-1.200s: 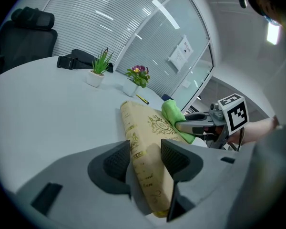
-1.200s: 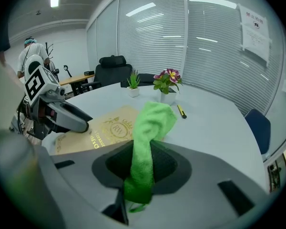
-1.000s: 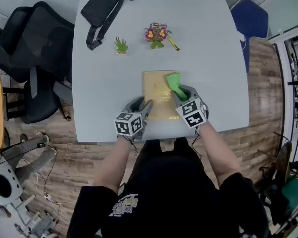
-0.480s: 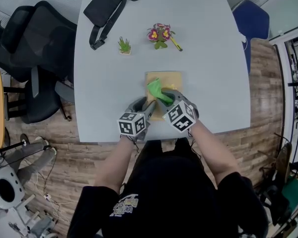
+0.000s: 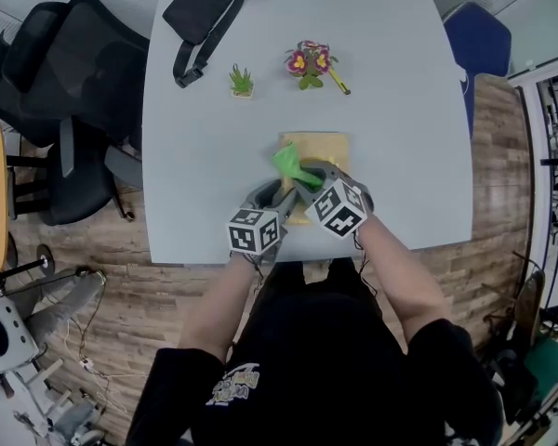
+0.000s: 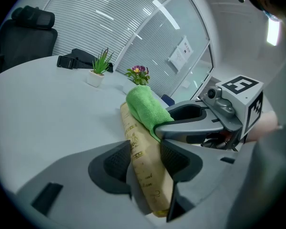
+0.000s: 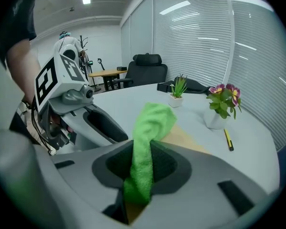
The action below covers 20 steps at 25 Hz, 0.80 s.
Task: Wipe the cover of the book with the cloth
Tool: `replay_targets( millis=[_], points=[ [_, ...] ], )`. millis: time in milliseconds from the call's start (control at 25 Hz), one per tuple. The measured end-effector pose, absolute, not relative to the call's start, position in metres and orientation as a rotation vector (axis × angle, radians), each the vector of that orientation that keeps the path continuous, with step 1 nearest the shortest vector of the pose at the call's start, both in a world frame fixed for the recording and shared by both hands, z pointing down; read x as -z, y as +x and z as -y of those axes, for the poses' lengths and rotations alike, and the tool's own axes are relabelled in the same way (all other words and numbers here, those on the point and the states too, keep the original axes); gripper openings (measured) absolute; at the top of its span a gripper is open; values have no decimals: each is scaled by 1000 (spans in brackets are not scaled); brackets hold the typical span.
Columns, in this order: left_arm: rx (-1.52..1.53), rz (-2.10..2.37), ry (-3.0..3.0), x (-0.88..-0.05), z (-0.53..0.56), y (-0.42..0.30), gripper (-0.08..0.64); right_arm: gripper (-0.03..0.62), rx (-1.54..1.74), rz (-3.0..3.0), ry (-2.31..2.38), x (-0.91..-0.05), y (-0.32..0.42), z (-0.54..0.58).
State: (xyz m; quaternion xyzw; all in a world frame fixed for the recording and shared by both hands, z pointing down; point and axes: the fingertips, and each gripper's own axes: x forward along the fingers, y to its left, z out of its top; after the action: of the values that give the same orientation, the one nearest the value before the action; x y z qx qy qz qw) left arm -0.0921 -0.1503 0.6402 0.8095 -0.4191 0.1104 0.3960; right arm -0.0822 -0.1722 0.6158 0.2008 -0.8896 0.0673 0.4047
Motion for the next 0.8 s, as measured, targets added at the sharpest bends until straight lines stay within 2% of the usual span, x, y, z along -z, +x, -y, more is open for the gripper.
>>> replay_targets(
  millis=[320, 800],
  points=[
    [-280, 1060, 2054, -640, 152, -94, 199, 97, -205, 2262, 623, -615, -72, 186],
    [-279, 1061, 2058, -640, 151, -94, 199, 97, -356, 2222, 927, -615, -9, 219]
  ],
)
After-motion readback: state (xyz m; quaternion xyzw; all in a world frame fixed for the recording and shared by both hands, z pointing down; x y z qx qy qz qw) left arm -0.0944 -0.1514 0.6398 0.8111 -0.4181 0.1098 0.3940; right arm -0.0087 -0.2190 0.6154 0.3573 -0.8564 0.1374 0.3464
